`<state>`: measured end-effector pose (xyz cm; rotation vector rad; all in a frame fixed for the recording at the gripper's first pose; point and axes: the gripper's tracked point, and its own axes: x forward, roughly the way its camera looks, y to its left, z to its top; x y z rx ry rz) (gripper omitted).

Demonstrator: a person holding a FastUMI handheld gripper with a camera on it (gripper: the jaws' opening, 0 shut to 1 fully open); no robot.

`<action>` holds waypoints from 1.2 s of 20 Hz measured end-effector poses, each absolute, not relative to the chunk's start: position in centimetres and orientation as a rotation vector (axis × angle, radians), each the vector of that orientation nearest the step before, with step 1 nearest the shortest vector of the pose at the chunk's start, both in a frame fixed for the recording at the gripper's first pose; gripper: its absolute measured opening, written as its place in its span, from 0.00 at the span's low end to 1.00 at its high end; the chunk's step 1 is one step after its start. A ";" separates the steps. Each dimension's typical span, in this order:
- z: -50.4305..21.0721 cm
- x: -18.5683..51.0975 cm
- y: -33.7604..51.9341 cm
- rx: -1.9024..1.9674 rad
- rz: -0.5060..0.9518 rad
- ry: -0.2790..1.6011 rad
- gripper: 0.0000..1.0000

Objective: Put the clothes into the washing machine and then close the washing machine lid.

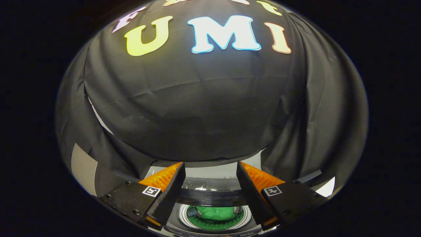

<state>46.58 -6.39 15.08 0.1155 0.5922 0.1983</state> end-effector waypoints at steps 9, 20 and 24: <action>14.9 44.8 -6.6 0.109 0.202 0.528 0.97; 14.6 42.6 -6.7 0.104 0.191 0.439 0.98; 14.4 41.5 -6.7 0.104 0.188 0.392 0.98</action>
